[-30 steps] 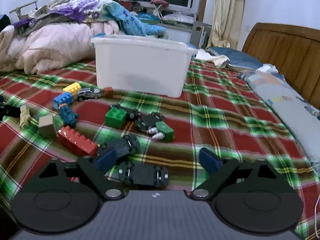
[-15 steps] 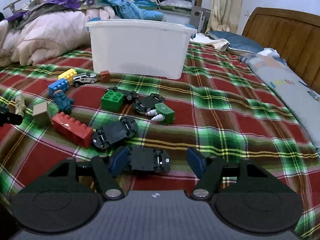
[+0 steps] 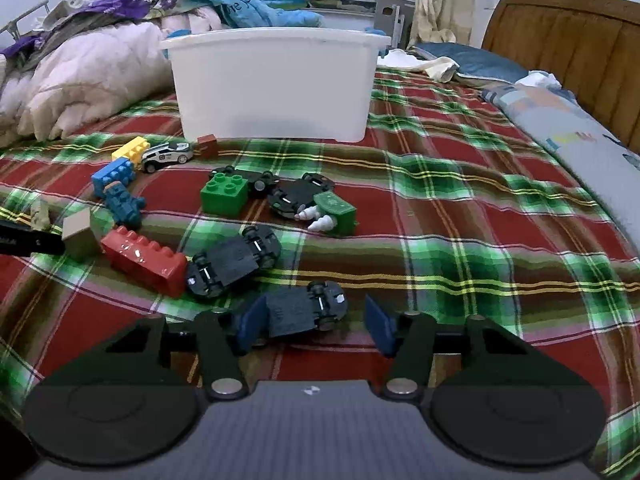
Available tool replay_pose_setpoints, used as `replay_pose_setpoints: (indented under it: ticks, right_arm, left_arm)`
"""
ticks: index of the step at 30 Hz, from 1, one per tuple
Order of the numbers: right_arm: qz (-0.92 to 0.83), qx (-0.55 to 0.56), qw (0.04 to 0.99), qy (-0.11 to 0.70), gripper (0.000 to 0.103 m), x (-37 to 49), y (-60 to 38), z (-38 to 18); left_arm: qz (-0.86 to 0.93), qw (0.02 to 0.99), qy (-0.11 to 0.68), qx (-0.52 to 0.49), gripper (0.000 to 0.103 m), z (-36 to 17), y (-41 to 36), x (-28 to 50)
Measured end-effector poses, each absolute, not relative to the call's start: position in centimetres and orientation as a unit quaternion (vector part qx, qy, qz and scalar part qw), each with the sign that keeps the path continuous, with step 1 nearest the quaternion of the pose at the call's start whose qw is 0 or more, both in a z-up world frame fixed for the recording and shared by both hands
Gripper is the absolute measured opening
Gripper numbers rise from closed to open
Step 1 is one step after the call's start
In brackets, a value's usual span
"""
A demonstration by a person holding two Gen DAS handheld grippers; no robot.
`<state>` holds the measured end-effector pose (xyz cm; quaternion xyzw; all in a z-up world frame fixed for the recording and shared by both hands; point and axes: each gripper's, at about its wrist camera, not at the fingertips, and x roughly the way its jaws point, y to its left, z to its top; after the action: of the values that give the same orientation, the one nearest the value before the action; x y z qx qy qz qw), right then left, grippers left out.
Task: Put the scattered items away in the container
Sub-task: 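Grasp the beige toy figure with the left gripper while the right gripper grasps a black toy car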
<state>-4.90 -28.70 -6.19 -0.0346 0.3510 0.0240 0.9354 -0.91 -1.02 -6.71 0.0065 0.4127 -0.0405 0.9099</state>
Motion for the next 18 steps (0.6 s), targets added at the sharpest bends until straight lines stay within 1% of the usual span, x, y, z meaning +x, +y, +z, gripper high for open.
replay_pose_setpoints:
  ticks: [6, 8, 9, 12, 14, 16, 17, 18]
  right_arm:
    - [0.026, -0.019, 0.934, 0.355, 0.058, -4.7, -28.9, -6.4]
    - [0.028, -0.019, 0.934, 0.356, 0.057, -4.8, -28.9, -6.4]
    - [0.03, -0.017, 0.934, 0.356, 0.055, -4.9, -28.9, -6.4]
    - [0.034, -0.014, 0.934, 0.355, 0.055, -4.9, -28.8, -6.4]
    - [0.04, -0.013, 0.935, 0.352, 0.055, -4.9, -28.6, -6.3]
    - [0.045, -0.025, 0.937, 0.345, 0.058, -5.0, -28.1, -6.1]
    - [0.048, -0.033, 0.938, 0.341, 0.061, -5.2, -27.9, -6.0]
    - [0.05, -0.039, 0.939, 0.338, 0.068, -5.3, -27.7, -6.0]
  left_arm:
    - [-0.045, 0.913, 0.405, -0.006, 0.057, -6.9, -0.8, -0.8]
    - [-0.044, 0.914, 0.402, -0.017, 0.053, -6.9, -0.6, -0.8]
    - [-0.047, 0.915, 0.4, -0.023, 0.05, -6.8, -0.5, -0.9]
    - [-0.054, 0.916, 0.395, -0.039, 0.043, -6.7, -0.1, -1.0]
    - [-0.053, 0.916, 0.396, -0.043, 0.043, -6.8, 0.1, -0.9]
    - [-0.045, 0.915, 0.398, -0.045, 0.044, -6.6, 0.4, -1.2]
    - [-0.043, 0.916, 0.397, -0.047, 0.044, -6.5, 0.6, -1.3]
    - [-0.041, 0.916, 0.396, -0.046, 0.044, -6.4, 0.6, -1.4]
